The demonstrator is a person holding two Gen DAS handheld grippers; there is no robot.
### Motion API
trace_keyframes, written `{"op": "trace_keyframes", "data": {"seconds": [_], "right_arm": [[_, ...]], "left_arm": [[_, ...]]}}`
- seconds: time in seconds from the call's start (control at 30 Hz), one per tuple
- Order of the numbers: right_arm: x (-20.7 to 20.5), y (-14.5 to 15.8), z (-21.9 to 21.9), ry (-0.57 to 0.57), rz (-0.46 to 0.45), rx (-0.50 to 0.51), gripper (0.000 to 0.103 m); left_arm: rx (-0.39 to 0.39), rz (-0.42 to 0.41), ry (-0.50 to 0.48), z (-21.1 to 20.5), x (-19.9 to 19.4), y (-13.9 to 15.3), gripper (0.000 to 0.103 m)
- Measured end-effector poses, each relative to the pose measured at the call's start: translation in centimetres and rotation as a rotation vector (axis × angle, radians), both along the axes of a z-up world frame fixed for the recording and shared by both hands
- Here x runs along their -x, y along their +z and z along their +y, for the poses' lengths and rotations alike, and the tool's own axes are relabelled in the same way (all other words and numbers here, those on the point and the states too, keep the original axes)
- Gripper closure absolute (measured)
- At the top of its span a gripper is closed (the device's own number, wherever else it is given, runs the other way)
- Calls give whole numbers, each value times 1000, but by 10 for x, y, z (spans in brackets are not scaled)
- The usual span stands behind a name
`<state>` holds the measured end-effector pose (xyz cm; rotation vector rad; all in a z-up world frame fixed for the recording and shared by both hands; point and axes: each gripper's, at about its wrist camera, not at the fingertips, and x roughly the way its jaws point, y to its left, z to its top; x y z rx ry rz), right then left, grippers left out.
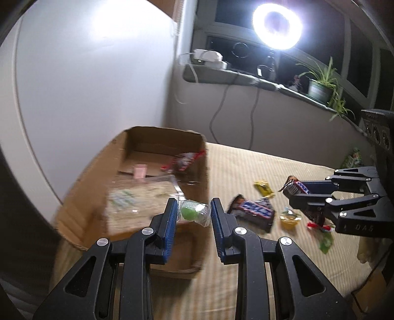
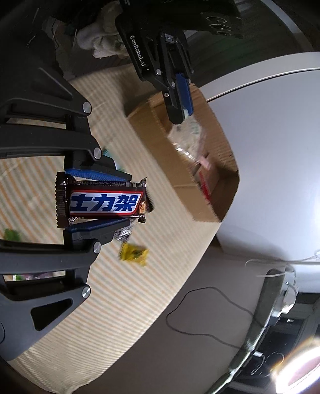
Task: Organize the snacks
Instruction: 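Carry the mint and Snickers into the box and open both tools, then withdraw both tools from the box toward the remaining snacks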
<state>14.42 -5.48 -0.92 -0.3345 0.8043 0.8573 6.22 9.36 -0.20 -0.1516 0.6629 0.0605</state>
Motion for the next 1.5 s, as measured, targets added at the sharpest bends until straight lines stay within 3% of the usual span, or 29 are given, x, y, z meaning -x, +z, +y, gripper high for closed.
{"op": "trace_keyframes", "data": {"seconds": [0.37, 0.77, 1.23, 1.37, 1.43, 1.5], "right_arm": [[-9, 10, 69, 74, -19, -13, 74], [-29, 5, 134, 108, -18, 11, 74], [-45, -9, 154, 107, 6, 35, 74], [-45, -6, 152, 108, 6, 28, 73], [-45, -3, 151, 101, -10, 28, 61], [-45, 0, 149, 93, -24, 20, 37]], "left_arm": [[-14, 6, 103, 44, 6, -5, 77], [-24, 23, 147, 68, 2, -12, 77], [-29, 31, 139, 68, -3, -13, 76], [-33, 32, 136, 67, -4, -12, 70], [-33, 32, 136, 66, -3, -12, 70], [-35, 31, 136, 65, -2, -11, 66]]}}
